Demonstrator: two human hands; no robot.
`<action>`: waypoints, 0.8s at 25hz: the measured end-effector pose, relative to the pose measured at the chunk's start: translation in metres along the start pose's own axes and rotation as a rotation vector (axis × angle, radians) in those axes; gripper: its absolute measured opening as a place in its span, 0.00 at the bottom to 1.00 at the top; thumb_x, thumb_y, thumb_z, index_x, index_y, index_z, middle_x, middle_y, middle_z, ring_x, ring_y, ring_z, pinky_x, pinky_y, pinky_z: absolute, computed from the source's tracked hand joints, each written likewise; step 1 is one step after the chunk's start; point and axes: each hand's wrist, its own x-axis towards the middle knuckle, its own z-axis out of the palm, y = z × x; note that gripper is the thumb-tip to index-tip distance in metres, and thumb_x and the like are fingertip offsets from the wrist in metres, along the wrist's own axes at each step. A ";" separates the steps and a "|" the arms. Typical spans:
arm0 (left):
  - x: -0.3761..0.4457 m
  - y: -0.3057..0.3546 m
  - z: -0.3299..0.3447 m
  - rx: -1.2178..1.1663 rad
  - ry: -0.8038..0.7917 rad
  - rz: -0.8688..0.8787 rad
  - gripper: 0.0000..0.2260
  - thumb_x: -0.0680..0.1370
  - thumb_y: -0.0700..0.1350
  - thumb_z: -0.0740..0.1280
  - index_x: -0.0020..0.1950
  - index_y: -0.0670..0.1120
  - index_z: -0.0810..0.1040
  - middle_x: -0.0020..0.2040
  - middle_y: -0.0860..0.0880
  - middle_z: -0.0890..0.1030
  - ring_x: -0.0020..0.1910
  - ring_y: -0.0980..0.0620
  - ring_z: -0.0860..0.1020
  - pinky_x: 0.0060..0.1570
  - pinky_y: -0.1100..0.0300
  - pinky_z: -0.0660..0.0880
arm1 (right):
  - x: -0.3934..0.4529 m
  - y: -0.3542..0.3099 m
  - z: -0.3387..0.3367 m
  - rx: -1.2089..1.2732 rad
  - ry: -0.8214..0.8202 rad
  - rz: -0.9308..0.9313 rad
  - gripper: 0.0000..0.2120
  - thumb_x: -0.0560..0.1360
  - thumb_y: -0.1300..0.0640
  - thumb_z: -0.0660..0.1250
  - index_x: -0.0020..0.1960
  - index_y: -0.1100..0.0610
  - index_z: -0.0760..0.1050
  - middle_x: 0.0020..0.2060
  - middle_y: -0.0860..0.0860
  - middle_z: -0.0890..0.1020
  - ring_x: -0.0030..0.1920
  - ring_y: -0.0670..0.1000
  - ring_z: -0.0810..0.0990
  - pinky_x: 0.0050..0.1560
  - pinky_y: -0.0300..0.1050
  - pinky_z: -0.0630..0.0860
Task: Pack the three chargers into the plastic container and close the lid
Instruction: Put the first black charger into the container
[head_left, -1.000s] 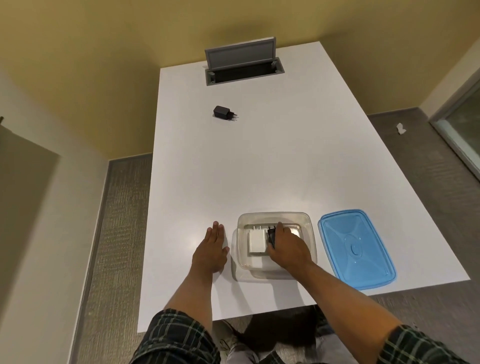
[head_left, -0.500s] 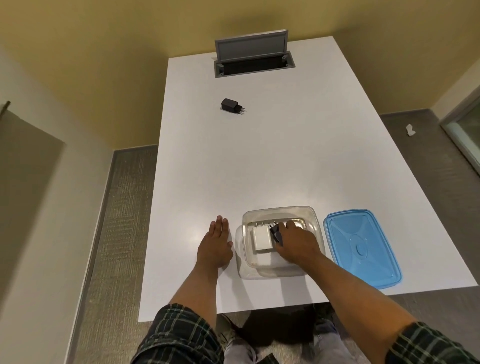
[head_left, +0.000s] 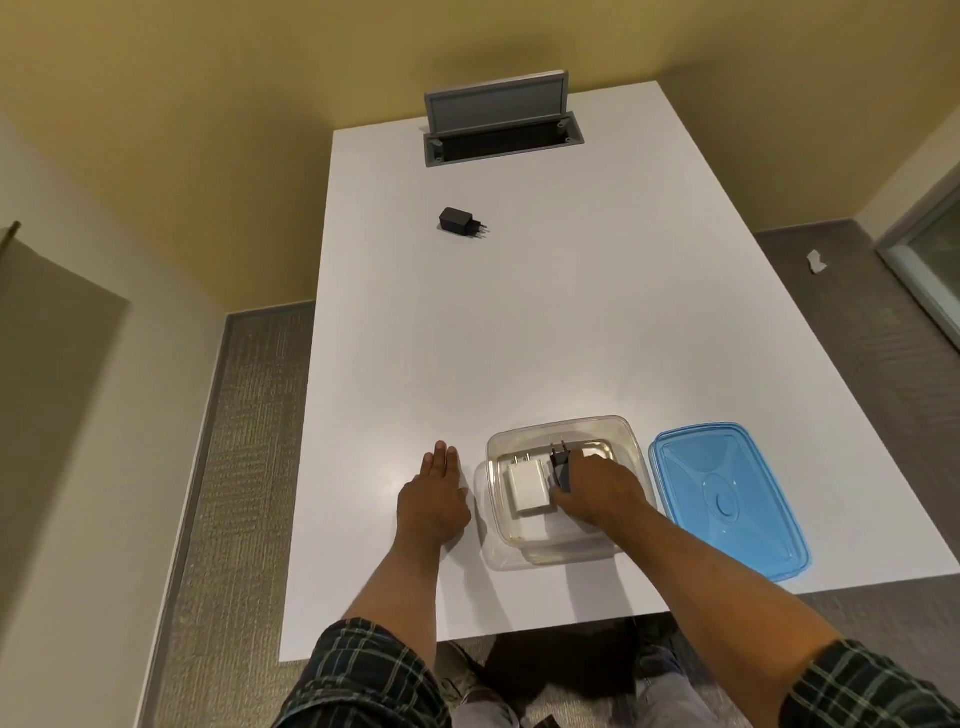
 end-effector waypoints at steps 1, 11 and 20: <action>0.001 0.002 -0.003 0.024 -0.001 -0.007 0.29 0.84 0.49 0.53 0.82 0.45 0.47 0.83 0.47 0.47 0.81 0.47 0.53 0.66 0.49 0.70 | -0.002 0.000 -0.003 -0.037 0.020 -0.017 0.22 0.76 0.41 0.62 0.60 0.58 0.75 0.50 0.53 0.84 0.50 0.55 0.83 0.44 0.47 0.77; 0.040 -0.008 -0.055 0.061 0.237 0.078 0.10 0.76 0.40 0.58 0.54 0.44 0.76 0.53 0.45 0.81 0.51 0.41 0.80 0.45 0.54 0.68 | 0.029 -0.010 -0.028 -0.250 0.772 -0.471 0.24 0.77 0.49 0.66 0.24 0.53 0.70 0.20 0.51 0.70 0.18 0.54 0.68 0.23 0.39 0.62; 0.098 -0.017 -0.042 -0.176 0.361 0.045 0.28 0.79 0.47 0.62 0.77 0.36 0.64 0.76 0.38 0.68 0.73 0.40 0.71 0.61 0.47 0.76 | 0.106 -0.035 -0.069 -0.281 0.698 -0.391 0.20 0.74 0.48 0.69 0.26 0.54 0.72 0.24 0.50 0.70 0.23 0.54 0.71 0.25 0.39 0.56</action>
